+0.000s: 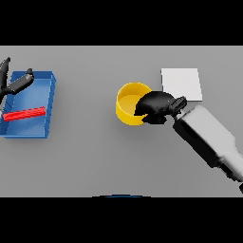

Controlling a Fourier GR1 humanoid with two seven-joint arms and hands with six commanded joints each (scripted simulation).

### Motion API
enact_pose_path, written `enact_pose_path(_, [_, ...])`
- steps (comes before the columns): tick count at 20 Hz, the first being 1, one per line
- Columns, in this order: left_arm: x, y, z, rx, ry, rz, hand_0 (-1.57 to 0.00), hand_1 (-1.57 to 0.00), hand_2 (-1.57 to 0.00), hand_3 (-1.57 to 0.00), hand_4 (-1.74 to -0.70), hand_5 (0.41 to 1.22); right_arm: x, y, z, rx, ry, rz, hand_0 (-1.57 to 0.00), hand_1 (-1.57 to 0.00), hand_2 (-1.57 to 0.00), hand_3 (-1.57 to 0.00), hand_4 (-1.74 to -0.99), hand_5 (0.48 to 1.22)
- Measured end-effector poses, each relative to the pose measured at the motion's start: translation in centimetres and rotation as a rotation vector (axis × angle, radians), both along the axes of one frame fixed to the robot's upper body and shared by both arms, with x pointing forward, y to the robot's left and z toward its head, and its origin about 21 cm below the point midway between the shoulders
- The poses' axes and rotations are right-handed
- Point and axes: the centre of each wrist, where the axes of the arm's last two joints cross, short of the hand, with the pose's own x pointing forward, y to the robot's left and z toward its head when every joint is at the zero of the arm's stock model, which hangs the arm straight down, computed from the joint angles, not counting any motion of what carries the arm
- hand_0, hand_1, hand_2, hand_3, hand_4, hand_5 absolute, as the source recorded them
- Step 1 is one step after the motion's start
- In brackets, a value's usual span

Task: Pick up the red beaker and tilt it to pour out 1 green nut into yellow bowl. Pick up the yellow bowl and place it on the metallic measuring scale.

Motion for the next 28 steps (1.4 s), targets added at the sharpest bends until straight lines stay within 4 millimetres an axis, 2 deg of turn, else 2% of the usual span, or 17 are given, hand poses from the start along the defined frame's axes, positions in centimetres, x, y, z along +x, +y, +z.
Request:
enact_pose_path(3, [0.1,-0.2,-0.2,-0.009,-0.001,-0.007,0.00,0.00,0.00,0.00,-0.80,0.722,0.1,-0.5,3.0,-0.006,-0.049,-0.021,-1.56,-1.56,-1.54,-1.31,-1.724,1.219])
enact_pose_path(8, [0.3,-0.2,0.3,-0.009,-0.004,-0.003,0.00,0.00,0.00,0.00,-0.80,0.723,-0.7,-1.4,4.0,-0.003,-0.056,-0.066,-1.57,-1.57,-1.56,-1.24,-1.719,1.220])
enact_pose_path(10, [0.1,-0.1,0.3,0.002,0.001,-0.009,0.00,0.00,0.00,0.00,-0.80,0.730,-0.3,-1.6,5.2,0.000,-0.100,-0.061,-1.57,-1.57,-1.57,-1.26,-1.719,1.220])
enact_pose_path(11, [-0.1,0.1,0.5,0.002,-0.010,-0.006,0.00,0.00,0.00,0.00,-0.81,0.735,0.0,-2.4,5.9,-0.011,-0.115,-0.065,-1.57,-1.57,-1.57,-1.32,-1.720,1.220])
enact_pose_path(12, [0.2,0.0,0.7,-0.006,-0.010,-0.002,0.00,0.00,0.00,0.00,-0.81,0.741,0.2,-2.7,5.9,-0.015,-0.132,-0.086,-1.57,-1.57,-1.57,-1.33,-1.720,1.221])
enact_pose_path(16, [-0.2,-0.1,0.7,0.016,-0.002,0.006,0.00,0.00,0.00,0.00,-0.80,0.735,2.1,-5.2,7.0,-0.021,-0.203,-0.181,-1.57,-1.57,-1.57,-1.24,-1.720,1.221])
enact_pose_path(18, [-0.3,-0.2,1.0,0.018,0.006,0.016,0.00,0.00,0.00,0.00,-0.81,0.743,3.0,-6.0,6.6,-0.020,-0.200,-0.243,-1.57,-1.57,-1.57,-1.22,-1.720,1.221])
enact_pose_path(20, [-0.3,-0.3,1.5,0.009,0.004,0.021,0.00,0.00,0.00,0.00,-0.82,0.759,3.9,-7.6,6.1,-0.009,-0.184,-0.292,-1.57,-1.57,-1.57,-1.20,-1.720,1.221])
enact_pose_path(24, [-0.6,-0.7,1.1,0.007,0.017,0.034,0.00,0.00,0.00,0.00,-0.83,0.774,5.4,-9.8,5.1,-0.019,-0.187,-0.365,-1.57,-1.57,-1.57,-1.17,-1.720,1.221])
enact_pose_path(28, [-0.7,-0.5,1.0,0.017,0.018,0.048,0.00,0.00,0.00,0.00,-0.82,0.759,6.5,-11.4,3.6,-0.025,-0.168,-0.438,-1.57,-1.57,-1.57,-1.25,-1.722,1.221])
